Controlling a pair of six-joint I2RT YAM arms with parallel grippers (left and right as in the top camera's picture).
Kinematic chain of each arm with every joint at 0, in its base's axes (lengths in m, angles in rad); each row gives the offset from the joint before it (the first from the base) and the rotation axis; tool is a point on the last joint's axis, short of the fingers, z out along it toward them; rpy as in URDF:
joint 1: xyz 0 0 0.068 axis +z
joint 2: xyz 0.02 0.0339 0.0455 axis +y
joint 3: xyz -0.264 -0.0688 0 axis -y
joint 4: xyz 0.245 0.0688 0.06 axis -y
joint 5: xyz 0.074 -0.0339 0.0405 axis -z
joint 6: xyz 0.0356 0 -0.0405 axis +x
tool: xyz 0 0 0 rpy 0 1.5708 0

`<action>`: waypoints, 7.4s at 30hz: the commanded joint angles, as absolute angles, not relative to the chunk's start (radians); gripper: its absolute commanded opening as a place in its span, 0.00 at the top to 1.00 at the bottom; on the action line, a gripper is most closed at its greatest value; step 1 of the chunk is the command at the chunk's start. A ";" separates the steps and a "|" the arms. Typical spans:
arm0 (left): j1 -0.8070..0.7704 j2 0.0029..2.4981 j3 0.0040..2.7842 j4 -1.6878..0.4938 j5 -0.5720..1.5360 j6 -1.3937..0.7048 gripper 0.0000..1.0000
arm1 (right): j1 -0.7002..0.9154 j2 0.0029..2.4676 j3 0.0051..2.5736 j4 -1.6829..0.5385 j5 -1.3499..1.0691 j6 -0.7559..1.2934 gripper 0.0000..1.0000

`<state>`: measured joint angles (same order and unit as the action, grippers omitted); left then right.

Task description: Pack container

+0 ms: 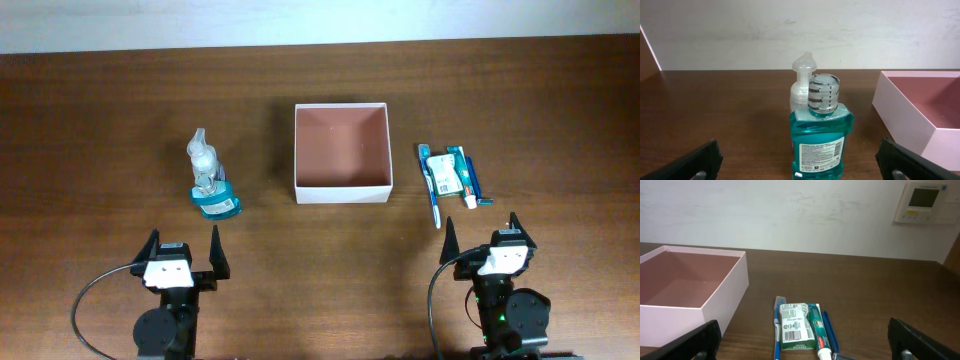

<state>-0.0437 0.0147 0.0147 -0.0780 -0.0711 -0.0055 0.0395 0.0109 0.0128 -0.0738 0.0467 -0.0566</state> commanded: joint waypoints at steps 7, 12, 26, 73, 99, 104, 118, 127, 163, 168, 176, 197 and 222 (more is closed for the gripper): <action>-0.043 0.005 0.009 -0.075 -0.086 -0.019 0.00 | 0.032 0.004 0.006 -0.078 0.030 -0.045 0.01; -0.043 0.005 0.009 -0.075 -0.086 -0.019 0.00 | 0.032 0.004 0.006 -0.078 0.030 -0.045 0.01; -0.043 0.005 0.009 -0.075 -0.086 -0.019 0.00 | 0.032 0.004 0.006 -0.078 0.030 -0.045 0.01; -0.043 1.645 1.979 -0.922 -0.011 0.226 0.00 | 0.032 0.004 0.006 -0.078 0.030 -0.045 0.01; -0.042 1.936 1.978 -1.326 0.068 0.170 0.35 | 0.032 0.004 0.006 -0.078 0.030 -0.045 0.01; -0.036 1.983 1.978 -1.378 0.067 0.170 0.13 | 0.032 0.004 0.006 -0.078 0.030 -0.045 0.01; 0.026 2.063 1.977 -1.362 0.101 0.117 0.20 | 0.032 0.004 0.006 -0.078 0.030 -0.045 0.01; 0.022 2.066 1.977 -1.333 0.121 0.117 0.46 | 0.032 0.004 0.006 -0.078 0.030 -0.045 0.01; 0.020 2.067 1.977 -1.349 0.158 0.117 0.00 | 0.032 0.004 0.006 -0.078 0.030 -0.045 0.01; 0.020 2.067 1.977 -1.335 0.157 0.118 0.08 | 0.032 0.004 0.006 -0.078 0.030 -0.045 0.01; 0.020 2.102 1.977 -1.340 0.154 0.117 0.11 | 0.032 0.004 0.006 -0.078 0.030 -0.045 0.01; 0.018 2.124 1.981 -1.387 0.085 0.117 0.50 | 0.032 0.004 0.006 -0.078 0.030 -0.045 0.01; -0.002 2.124 2.141 -1.453 0.085 0.117 0.66 | 0.032 0.004 0.006 -0.078 0.030 -0.045 0.02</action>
